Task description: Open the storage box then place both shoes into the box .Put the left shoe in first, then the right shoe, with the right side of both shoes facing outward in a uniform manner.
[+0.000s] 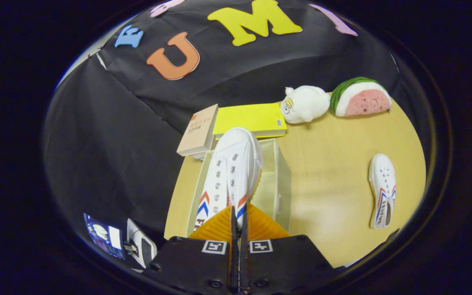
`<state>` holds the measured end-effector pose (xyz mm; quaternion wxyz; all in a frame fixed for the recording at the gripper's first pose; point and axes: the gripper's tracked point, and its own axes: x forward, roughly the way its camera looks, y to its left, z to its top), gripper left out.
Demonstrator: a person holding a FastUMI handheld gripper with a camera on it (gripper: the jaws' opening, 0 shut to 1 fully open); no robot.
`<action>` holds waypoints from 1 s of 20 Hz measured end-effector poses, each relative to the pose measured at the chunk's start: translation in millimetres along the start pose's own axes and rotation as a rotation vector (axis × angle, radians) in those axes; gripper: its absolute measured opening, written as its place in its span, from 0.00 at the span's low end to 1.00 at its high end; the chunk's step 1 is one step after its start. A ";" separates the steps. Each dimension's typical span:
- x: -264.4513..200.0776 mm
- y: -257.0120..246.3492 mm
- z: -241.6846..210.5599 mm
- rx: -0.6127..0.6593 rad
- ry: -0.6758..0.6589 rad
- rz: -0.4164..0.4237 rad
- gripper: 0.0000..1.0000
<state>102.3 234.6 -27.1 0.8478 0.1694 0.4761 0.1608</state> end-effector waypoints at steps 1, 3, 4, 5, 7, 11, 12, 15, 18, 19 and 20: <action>12.4 5.4 -4.2 0.000 0.009 -0.007 0.07; 38.2 11.6 -16.5 0.006 0.026 -0.024 0.07; 51.3 13.7 -22.7 0.019 0.033 -0.033 0.07; 63.4 15.7 -28.0 0.003 0.039 -0.042 0.07; 86.4 13.0 -37.0 0.005 0.039 -0.070 0.07; 123.7 7.4 -46.4 0.032 0.059 -0.127 0.07; 131.9 7.4 -49.5 0.034 0.072 -0.137 0.07; 150.5 9.8 -65.7 0.052 0.143 -0.150 0.07; 151.1 13.4 -63.4 0.042 0.156 -0.142 0.09; 148.5 18.8 -62.6 0.048 0.166 -0.114 0.11; 147.0 22.3 -61.9 0.049 0.176 -0.104 0.18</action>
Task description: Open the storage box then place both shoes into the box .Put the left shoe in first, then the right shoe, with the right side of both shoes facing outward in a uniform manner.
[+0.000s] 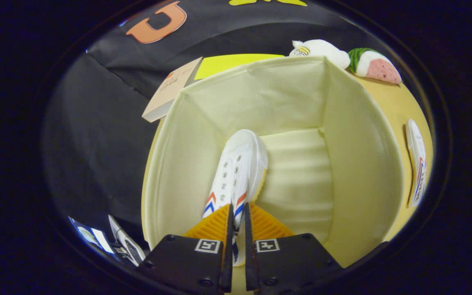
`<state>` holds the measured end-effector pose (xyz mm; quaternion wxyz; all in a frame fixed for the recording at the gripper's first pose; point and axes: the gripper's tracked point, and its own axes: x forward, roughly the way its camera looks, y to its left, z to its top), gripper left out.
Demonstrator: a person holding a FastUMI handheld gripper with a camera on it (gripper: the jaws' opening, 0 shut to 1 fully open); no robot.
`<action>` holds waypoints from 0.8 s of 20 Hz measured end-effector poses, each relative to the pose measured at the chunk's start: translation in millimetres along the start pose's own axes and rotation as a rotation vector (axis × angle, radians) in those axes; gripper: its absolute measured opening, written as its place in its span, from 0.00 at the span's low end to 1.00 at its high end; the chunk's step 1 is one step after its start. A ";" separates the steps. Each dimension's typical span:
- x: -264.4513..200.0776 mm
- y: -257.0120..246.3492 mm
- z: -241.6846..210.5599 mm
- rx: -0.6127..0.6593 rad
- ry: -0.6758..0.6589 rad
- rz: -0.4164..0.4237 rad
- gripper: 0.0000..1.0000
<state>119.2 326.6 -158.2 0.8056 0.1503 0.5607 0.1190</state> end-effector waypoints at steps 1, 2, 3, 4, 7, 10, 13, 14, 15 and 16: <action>-5.1 -3.2 4.0 -0.013 -0.007 -0.013 0.23; -9.3 -1.0 6.2 -0.043 -0.018 -0.009 0.32; -16.2 3.8 5.5 -0.071 -0.022 -0.001 0.38; -23.4 6.0 2.3 -0.099 -0.020 0.004 0.52; -49.6 -5.2 3.3 -0.176 -0.062 -0.057 0.72; -82.7 -16.1 6.7 -0.223 -0.113 -0.114 0.81; -120.6 -27.8 7.1 -0.242 -0.148 -0.128 0.81; -133.1 -34.1 9.0 -0.246 -0.164 -0.137 0.81; -145.3 -45.1 11.4 -0.260 -0.178 -0.158 0.81; -156.9 -60.0 13.0 -0.268 -0.185 -0.192 0.81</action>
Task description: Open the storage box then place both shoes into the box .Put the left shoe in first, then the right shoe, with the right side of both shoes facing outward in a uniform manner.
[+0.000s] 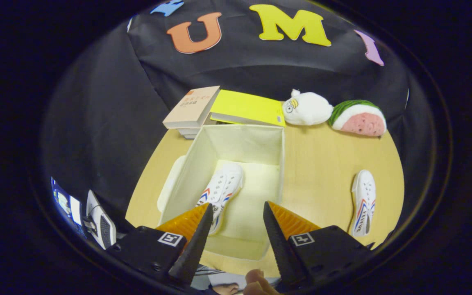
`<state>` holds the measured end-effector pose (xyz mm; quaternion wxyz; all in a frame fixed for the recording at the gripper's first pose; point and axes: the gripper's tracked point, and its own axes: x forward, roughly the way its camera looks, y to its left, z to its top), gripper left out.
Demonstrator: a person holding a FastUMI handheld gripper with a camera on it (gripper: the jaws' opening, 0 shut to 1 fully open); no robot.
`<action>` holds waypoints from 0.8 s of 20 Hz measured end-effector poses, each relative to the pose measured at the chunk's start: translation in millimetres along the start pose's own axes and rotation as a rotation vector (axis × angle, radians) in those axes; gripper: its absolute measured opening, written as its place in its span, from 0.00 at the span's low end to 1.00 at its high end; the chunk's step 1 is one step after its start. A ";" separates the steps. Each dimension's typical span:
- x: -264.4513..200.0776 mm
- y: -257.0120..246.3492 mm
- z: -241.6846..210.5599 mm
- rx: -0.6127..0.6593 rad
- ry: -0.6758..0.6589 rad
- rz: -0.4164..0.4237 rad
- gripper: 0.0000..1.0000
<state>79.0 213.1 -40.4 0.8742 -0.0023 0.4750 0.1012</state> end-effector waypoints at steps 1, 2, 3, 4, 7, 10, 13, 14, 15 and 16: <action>-6.9 -17.1 -3.4 -0.002 0.007 -0.035 0.81; -14.2 -33.9 -7.5 -0.004 0.018 -0.067 0.81; -19.4 -49.5 -8.8 -0.009 0.019 -0.090 0.81; -22.9 -66.7 -10.5 -0.020 0.021 -0.118 0.81; -31.3 -119.8 -18.6 0.000 0.014 -0.191 0.81; -24.6 -166.4 -31.2 0.053 0.039 -0.225 0.81; -4.0 -208.0 -49.0 0.102 0.093 -0.236 0.81; 3.8 -222.3 -51.9 0.118 0.101 -0.247 0.81; 10.8 -236.8 -57.5 0.136 0.116 -0.262 0.81; 17.9 -248.5 -61.9 0.151 0.130 -0.265 0.81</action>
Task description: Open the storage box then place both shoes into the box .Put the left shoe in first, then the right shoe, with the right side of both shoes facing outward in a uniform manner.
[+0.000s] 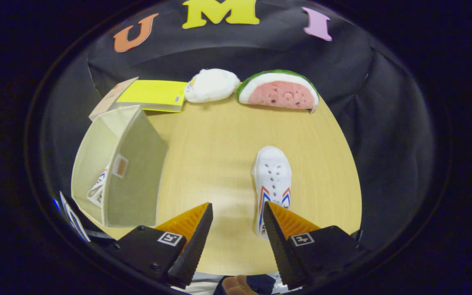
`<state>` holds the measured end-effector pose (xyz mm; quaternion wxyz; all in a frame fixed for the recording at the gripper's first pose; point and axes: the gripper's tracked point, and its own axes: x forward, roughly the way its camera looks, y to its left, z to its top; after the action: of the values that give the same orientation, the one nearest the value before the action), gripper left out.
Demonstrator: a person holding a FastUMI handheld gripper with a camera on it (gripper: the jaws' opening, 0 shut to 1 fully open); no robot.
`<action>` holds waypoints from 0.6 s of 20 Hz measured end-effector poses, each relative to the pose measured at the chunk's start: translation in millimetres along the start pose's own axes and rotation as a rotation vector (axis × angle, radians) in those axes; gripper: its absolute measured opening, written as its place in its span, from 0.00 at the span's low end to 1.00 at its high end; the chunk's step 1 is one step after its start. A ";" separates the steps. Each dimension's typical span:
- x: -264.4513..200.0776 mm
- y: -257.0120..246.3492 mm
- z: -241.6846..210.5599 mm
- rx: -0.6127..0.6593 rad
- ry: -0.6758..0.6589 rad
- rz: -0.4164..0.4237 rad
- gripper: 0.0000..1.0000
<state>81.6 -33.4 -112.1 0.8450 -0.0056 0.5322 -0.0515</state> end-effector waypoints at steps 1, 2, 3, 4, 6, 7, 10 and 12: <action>11.6 -10.4 -1.4 0.012 0.013 -0.006 0.81; 21.9 -22.3 -3.8 0.017 0.026 -0.019 0.81; 30.0 -34.5 -7.2 0.018 0.042 -0.036 0.81; 36.1 -46.2 -9.3 0.014 0.047 -0.057 0.81; 42.9 -71.1 -8.3 -0.003 0.033 -0.115 0.81; 45.0 -82.7 -7.4 -0.011 0.023 -0.145 0.81; 53.7 -96.9 -16.2 -0.029 0.038 -0.166 0.81; 59.2 -94.2 -21.6 -0.041 0.057 -0.138 0.81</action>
<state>79.9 -131.6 -168.7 0.8237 -0.0580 0.5553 -0.0991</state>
